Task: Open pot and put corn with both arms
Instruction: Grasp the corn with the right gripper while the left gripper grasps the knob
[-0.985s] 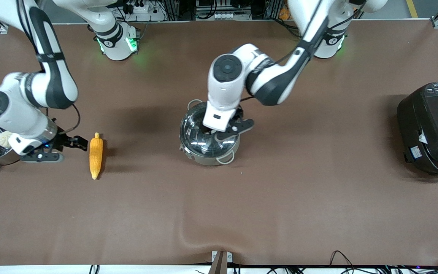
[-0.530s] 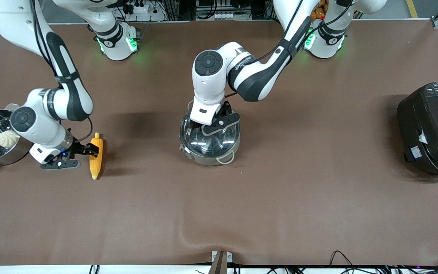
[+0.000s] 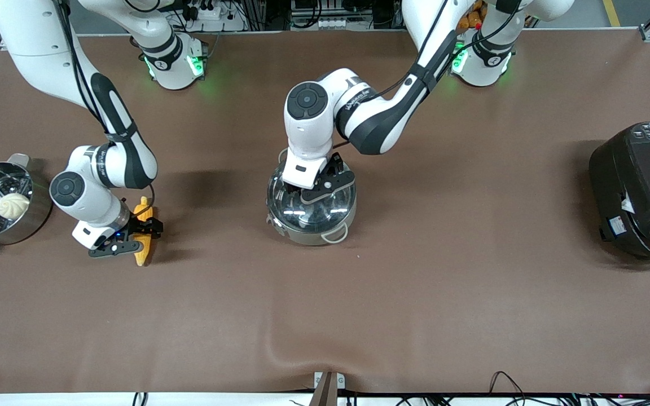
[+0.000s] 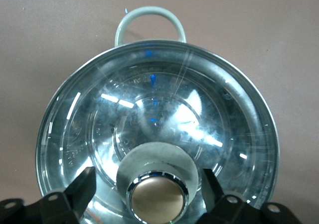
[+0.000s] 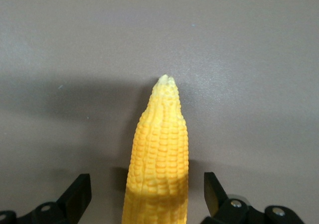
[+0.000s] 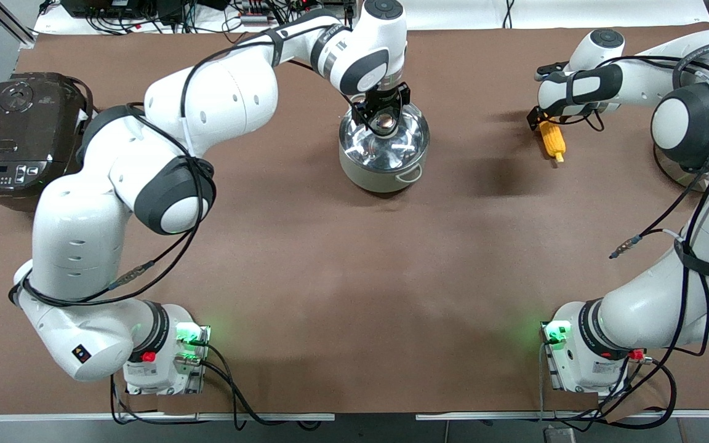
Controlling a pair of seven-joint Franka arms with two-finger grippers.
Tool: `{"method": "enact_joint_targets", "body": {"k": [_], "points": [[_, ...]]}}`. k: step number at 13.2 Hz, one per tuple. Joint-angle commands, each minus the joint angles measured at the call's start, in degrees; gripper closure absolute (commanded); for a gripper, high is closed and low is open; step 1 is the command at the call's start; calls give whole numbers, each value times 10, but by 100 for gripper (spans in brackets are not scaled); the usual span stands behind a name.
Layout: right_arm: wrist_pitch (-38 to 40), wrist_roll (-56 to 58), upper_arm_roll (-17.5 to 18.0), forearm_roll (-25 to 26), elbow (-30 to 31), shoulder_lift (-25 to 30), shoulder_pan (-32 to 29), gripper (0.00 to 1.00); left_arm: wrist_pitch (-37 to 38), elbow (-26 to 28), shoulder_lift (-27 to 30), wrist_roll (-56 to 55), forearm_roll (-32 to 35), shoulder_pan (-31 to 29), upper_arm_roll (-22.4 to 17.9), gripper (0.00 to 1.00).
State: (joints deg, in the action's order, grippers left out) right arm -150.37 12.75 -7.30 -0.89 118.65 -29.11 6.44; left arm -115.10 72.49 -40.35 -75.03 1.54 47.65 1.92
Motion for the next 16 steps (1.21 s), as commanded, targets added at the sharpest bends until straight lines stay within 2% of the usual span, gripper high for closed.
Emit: {"method": "enact_joint_targets", "body": {"k": [1,2,3,9,11,12,14,16], "points": [[-8,43,9,-7,-6,-6,-27,0,2,-14,-6,-5,-5,5,-5,11],[-8,44,9,-8,-6,-6,-29,8,5,-14,-6,-5,-6,5,-5,14],[-7,44,9,-8,-6,-6,-29,24,7,-14,-5,-5,-6,5,-5,16],[-3,39,17,-9,-8,-6,-28,88,8,-14,-5,-6,-8,5,-2,28],[1,36,24,-10,-11,-4,-28,98,8,-13,-5,-5,-9,5,-2,39],[11,34,30,-16,-17,-2,-29,98,8,-13,-5,-5,-9,5,-1,40],[72,33,34,-62,-46,2,-27,97,8,-13,-5,-6,-12,6,0,41],[124,33,34,-75,-77,5,-25,97,9,-13,-3,-6,-12,5,0,47]]}}
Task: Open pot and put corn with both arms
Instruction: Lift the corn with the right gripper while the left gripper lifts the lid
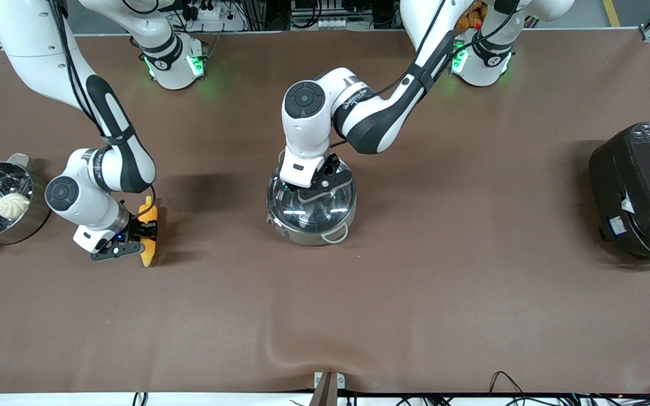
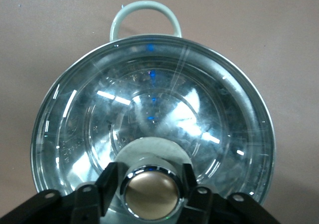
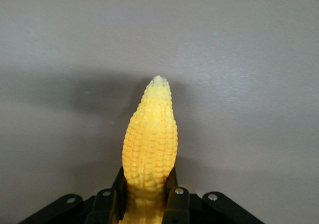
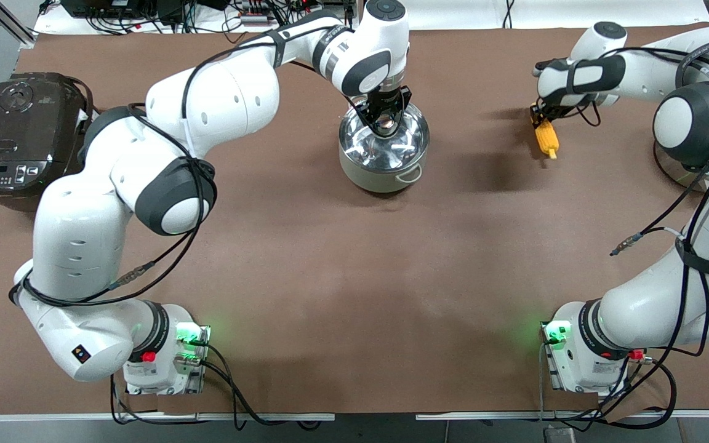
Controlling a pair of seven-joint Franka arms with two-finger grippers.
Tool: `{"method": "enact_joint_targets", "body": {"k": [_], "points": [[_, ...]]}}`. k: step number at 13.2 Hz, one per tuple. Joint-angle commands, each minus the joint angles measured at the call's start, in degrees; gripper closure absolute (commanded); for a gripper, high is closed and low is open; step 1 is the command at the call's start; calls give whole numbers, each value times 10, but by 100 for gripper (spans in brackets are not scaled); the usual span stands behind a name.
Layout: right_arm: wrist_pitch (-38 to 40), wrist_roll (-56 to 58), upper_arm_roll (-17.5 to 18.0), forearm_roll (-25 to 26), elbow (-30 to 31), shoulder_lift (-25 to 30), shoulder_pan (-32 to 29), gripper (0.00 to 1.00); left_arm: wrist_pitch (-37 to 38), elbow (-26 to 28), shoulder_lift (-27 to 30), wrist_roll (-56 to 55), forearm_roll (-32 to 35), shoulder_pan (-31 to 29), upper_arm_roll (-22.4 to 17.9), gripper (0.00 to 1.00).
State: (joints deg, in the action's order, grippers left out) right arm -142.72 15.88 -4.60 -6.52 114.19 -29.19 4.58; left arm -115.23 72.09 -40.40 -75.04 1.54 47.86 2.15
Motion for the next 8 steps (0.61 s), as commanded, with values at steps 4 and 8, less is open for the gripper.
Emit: {"method": "enact_joint_targets", "body": {"k": [4,8], "points": [[119,0,11,-18,-81,21,-4,97,11,-9,-3,-6,-22,3,-2,64],[190,-10,11,-16,-121,33,-4,97,22,-9,6,-6,-23,3,-2,100]]}}
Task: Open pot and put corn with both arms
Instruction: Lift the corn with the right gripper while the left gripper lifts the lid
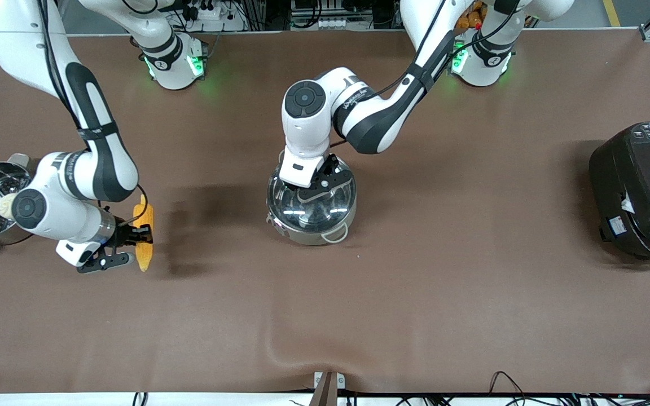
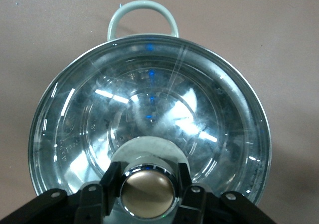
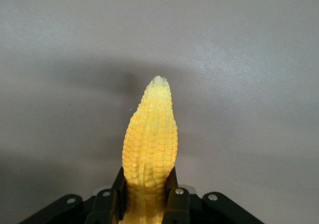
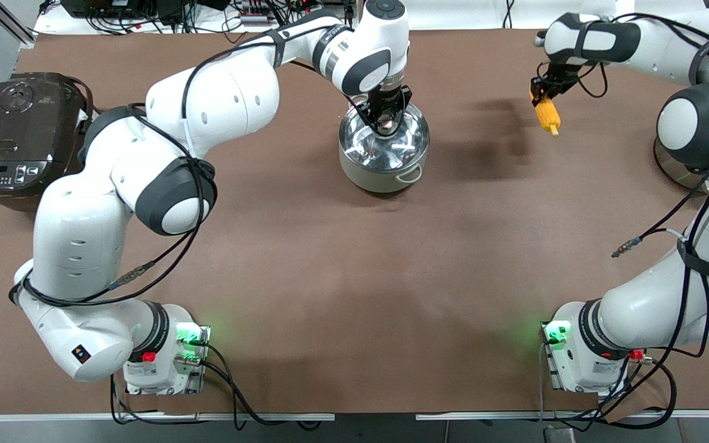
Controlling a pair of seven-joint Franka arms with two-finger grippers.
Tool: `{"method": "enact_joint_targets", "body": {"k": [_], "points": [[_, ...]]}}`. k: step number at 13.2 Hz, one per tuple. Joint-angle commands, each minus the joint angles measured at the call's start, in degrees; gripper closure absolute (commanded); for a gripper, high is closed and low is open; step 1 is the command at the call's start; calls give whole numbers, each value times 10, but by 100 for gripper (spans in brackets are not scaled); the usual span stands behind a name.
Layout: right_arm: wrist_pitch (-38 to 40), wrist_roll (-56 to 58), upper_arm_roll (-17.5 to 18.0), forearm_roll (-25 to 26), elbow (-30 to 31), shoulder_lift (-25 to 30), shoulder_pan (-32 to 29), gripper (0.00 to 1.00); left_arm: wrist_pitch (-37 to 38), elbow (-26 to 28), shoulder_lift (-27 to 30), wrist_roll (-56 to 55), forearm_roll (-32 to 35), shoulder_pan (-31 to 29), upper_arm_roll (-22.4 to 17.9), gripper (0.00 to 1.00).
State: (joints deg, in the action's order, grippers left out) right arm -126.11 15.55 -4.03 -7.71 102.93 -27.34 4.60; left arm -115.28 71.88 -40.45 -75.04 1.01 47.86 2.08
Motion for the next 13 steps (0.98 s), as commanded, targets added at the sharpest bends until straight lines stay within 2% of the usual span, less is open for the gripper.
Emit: {"method": "enact_joint_targets", "body": {"k": [1,4,8,10,11,13], "points": [[37,-8,5,-2,-14,21,-4,97,32,-7,18,-5,-19,2,-1,100],[111,-16,4,1,-69,21,-5,98,86,-7,71,0,-28,-7,-3,100],[176,-136,5,0,-132,21,35,99,129,10,150,31,-21,-56,-7,100],[225,-196,6,-1,-168,20,60,99,173,17,183,105,-21,-111,-5,100],[261,-238,7,-5,-198,22,80,99,184,35,208,165,-27,-160,-3,100],[300,-298,7,-4,-237,23,122,98,187,97,251,271,-34,-221,-1,100]]}}
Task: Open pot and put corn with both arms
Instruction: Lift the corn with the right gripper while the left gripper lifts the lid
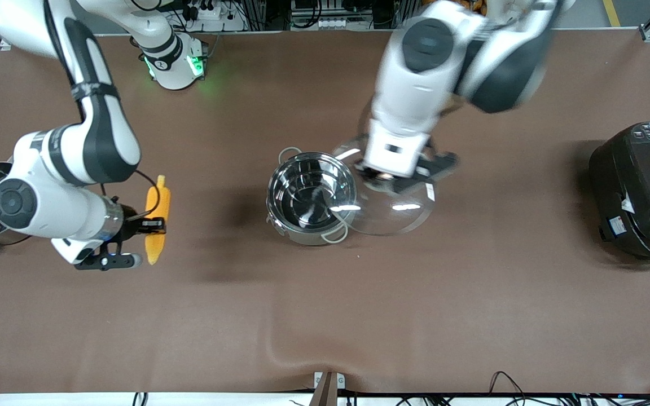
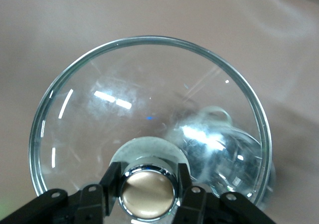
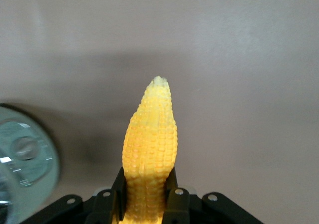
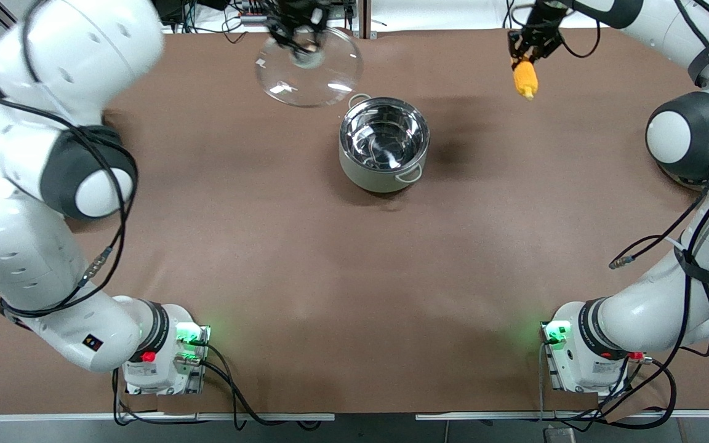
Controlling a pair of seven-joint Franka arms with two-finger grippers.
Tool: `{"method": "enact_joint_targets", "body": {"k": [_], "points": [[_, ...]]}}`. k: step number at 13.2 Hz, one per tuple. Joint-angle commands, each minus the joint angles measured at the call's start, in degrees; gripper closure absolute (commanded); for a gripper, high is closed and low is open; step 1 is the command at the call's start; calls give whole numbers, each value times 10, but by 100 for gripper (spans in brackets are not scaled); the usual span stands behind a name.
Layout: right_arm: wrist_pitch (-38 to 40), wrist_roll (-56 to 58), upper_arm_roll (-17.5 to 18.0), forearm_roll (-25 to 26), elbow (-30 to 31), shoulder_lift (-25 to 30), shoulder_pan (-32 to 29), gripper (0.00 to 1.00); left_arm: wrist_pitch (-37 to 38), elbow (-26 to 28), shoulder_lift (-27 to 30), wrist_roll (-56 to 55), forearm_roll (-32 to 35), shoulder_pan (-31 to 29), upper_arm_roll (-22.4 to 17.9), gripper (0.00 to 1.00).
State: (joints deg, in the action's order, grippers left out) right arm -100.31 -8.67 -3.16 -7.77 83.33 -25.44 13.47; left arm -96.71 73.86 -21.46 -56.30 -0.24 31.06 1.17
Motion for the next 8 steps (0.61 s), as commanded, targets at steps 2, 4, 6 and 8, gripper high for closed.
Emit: {"method": "enact_joint_targets", "body": {"k": [2,4,6,8], "points": [[51,-131,-4,-1,-62,6,85,97,-1,148,97,191,-23,-111,8,100],[50,-216,-5,1,-66,5,136,97,-22,212,115,259,-23,-164,8,100],[42,-294,-4,2,-65,0,172,97,-86,296,131,311,-21,-205,7,100],[20,-327,-5,4,-65,-5,197,97,-179,388,140,317,-14,-223,5,100]]}}
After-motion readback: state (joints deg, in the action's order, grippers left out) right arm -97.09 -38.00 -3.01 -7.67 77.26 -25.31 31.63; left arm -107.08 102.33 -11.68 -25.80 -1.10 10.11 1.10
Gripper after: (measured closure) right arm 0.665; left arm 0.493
